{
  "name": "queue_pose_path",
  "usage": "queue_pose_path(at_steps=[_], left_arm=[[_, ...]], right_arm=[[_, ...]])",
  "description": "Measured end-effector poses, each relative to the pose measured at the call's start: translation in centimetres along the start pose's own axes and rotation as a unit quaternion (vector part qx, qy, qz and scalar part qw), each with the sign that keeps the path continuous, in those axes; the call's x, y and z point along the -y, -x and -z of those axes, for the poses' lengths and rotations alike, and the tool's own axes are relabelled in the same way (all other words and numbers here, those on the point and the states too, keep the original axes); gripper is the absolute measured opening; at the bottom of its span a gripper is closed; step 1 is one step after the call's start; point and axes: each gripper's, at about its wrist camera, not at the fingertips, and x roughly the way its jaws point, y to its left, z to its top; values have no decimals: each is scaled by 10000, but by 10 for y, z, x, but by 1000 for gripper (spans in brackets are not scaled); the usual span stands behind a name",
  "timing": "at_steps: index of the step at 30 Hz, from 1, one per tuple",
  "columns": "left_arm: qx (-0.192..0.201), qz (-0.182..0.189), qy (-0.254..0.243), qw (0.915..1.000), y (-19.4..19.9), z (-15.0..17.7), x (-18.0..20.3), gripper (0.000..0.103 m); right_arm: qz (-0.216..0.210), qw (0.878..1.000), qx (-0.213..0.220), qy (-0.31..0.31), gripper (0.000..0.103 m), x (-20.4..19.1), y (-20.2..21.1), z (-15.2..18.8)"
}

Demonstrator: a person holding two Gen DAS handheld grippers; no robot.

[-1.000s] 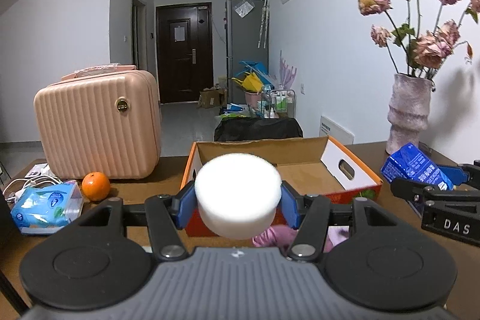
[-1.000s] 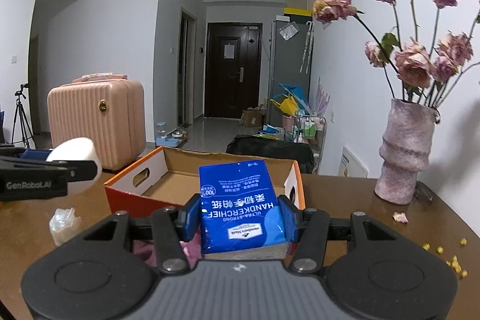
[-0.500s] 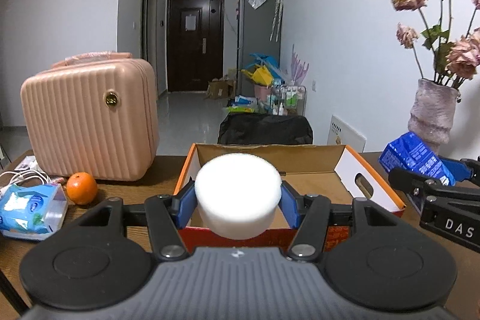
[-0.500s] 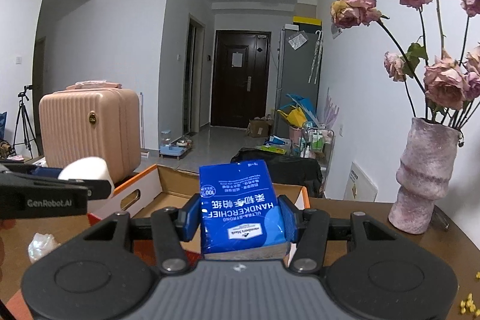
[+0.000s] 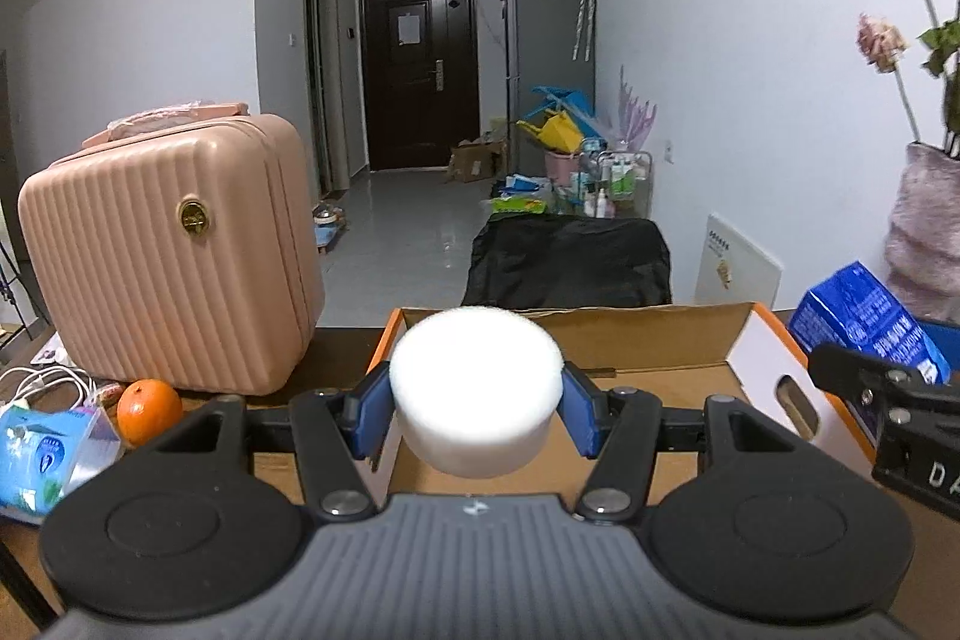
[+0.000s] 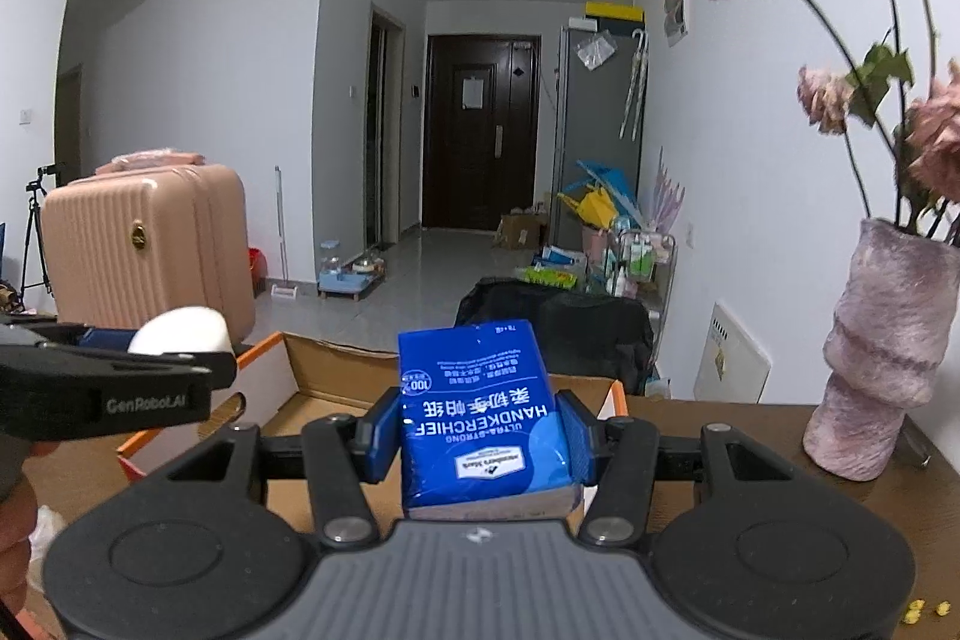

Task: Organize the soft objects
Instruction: 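Carry the sponge and tissue pack over the cardboard box with both tools, then open both tools to drop the sponge and tissue pack into the box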

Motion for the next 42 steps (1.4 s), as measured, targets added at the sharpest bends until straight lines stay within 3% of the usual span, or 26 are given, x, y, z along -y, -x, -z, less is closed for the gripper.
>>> queue_pose_path(at_steps=[13,15,17,19,23,31,42], left_arm=[[-480,-195,89,9986,-58,4,8,59],[-490,-224,112,9985,-62,6,7,69],[-487,-252,95,9984,-63,8,7,83],[-429,-351,103,9984,-61,10,5,91],[-331,-456,257,9981,-56,11,-5,103],[-320,-508,263,9979,-55,13,-12,103],[-292,-390,297,9984,-34,15,-15,103]], right_arm=[[-93,9985,-499,-181,55,11,-53,21],[-82,9982,-553,-235,55,14,-56,23],[-46,9981,-558,-248,64,15,-56,23],[-42,9982,-525,-280,88,16,-55,24],[62,9982,-507,-308,103,20,-52,22],[173,9975,-617,-304,103,21,-51,23],[191,9987,-406,-253,103,17,-20,19]])
